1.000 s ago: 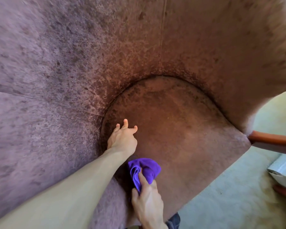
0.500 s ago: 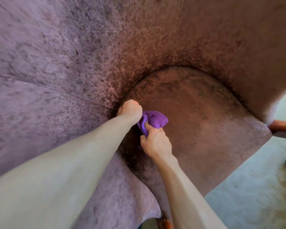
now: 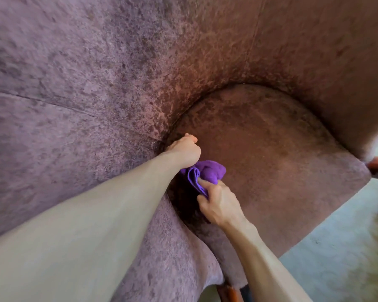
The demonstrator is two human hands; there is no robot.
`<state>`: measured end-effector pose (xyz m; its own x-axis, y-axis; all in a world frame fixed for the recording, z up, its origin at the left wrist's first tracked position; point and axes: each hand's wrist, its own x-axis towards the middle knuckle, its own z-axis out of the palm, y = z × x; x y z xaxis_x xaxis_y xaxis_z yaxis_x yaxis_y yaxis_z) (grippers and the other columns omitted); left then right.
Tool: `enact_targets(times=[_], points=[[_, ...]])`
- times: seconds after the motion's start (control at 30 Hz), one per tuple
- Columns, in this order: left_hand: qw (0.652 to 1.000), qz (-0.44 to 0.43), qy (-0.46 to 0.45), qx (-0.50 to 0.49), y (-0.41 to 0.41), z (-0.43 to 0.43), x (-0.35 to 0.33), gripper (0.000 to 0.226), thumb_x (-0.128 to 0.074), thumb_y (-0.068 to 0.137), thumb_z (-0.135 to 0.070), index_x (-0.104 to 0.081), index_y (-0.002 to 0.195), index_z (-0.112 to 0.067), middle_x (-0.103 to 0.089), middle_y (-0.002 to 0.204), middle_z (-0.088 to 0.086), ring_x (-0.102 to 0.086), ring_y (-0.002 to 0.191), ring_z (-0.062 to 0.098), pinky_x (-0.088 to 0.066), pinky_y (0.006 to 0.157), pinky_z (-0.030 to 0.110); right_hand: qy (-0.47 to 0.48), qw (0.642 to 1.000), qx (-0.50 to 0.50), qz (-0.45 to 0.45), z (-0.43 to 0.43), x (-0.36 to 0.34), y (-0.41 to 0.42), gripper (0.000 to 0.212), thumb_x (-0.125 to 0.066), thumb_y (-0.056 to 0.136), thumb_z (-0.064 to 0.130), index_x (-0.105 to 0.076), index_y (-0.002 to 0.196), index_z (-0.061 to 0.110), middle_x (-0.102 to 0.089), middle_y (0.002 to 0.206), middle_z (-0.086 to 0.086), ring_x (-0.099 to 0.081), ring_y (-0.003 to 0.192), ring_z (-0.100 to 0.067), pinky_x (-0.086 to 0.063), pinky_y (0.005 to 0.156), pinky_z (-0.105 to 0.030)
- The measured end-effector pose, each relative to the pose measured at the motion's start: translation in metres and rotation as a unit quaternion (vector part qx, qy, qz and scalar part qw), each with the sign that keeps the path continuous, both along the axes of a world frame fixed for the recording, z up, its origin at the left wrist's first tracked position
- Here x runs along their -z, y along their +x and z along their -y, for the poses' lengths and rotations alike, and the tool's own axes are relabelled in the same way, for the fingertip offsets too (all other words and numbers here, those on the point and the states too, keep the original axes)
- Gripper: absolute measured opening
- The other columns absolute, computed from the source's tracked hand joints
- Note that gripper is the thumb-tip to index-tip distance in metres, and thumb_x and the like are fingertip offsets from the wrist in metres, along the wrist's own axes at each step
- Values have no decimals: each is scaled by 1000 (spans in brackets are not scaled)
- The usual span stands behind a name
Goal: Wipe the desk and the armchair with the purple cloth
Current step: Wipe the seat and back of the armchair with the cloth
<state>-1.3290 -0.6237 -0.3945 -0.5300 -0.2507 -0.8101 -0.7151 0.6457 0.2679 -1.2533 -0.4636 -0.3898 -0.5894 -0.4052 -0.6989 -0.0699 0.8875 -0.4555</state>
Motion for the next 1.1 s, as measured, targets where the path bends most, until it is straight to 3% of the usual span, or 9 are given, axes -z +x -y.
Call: enact_targets(times=[0.13, 0.27, 0.4, 0.5, 0.6, 0.73, 0.9, 1.0, 1.1], points=[[1000, 7, -3, 11, 3, 0, 5, 59, -40, 94, -14, -40, 152, -29, -30, 163, 2, -35, 145, 27, -26, 118, 33, -3, 998, -69, -6, 0, -1, 19, 31, -53, 84, 30, -52, 115, 33, -47, 117, -5, -64, 94, -38, -50, 75, -40], [1000, 12, -16, 17, 3, -2, 9, 60, -40, 93, -16, -39, 150, -32, -32, 162, 4, -35, 145, 29, -24, 117, 35, 10, 995, -99, -17, -2, -2, 20, 51, -49, 83, 36, -48, 133, 46, -49, 116, -1, -65, 95, -32, -55, 79, -42], [994, 26, -24, 107, 12, -5, 17, 66, -37, 93, -14, -28, 155, -33, -6, 169, 0, -18, 153, 30, -21, 121, 42, 37, 994, -89, -50, -24, -2, 9, 45, -51, 86, 34, -50, 130, 43, -45, 111, -2, -65, 97, -32, -57, 77, -43], [984, 111, -21, 136, 2, -4, 31, 65, -31, 98, -20, -11, 158, -34, 8, 169, 3, -7, 154, 33, -17, 120, 49, 55, 982, 101, -153, -49, 1, -13, 62, -59, 87, 27, -44, 144, 46, -43, 113, -4, -59, 85, -32, -55, 73, -42], [974, 203, -18, 101, -10, -4, 39, 60, -23, 106, -35, 7, 158, -32, 12, 168, 6, 0, 154, 32, -11, 120, 50, 109, 934, 303, -157, -59, 16, -46, 42, -57, 93, 22, -52, 134, 20, -46, 123, -20, -59, 86, -43, -48, 81, -45], [971, 224, -11, 85, -14, -5, 43, 64, -21, 105, -43, 15, 157, -32, 12, 168, 4, 2, 154, 28, -5, 121, 45, 74, 956, 267, -96, -73, 12, -75, 52, -55, 92, 22, -53, 144, 30, -56, 125, -25, -60, 109, -44, -47, 93, -41], [964, 243, -4, 110, -15, -3, 41, 67, -26, 105, -38, 16, 157, -33, 14, 168, 5, 1, 155, 28, -4, 122, 46, 49, 959, 269, -76, -68, 17, -83, 14, -56, 91, 18, -60, 104, 16, -52, 110, -20, -59, 106, -46, -44, 85, -39], [964, 246, -1, 100, -17, -3, 44, 66, -22, 105, -41, 17, 157, -32, 14, 168, 4, 3, 155, 26, -3, 122, 44, 16, 948, 303, -97, -51, 17, -87, 44, -57, 90, 20, -62, 132, 30, -55, 124, -19, -58, 114, -40, -45, 94, -38], [967, 247, 3, 67, -17, -2, 47, 65, -19, 105, -48, 17, 156, -32, 12, 168, 4, 3, 155, 26, -3, 121, 45, 28, 974, 202, -96, -34, 19, -77, 27, -57, 91, 22, -62, 117, 18, -53, 121, -21, -60, 108, -44, -48, 89, -42]])
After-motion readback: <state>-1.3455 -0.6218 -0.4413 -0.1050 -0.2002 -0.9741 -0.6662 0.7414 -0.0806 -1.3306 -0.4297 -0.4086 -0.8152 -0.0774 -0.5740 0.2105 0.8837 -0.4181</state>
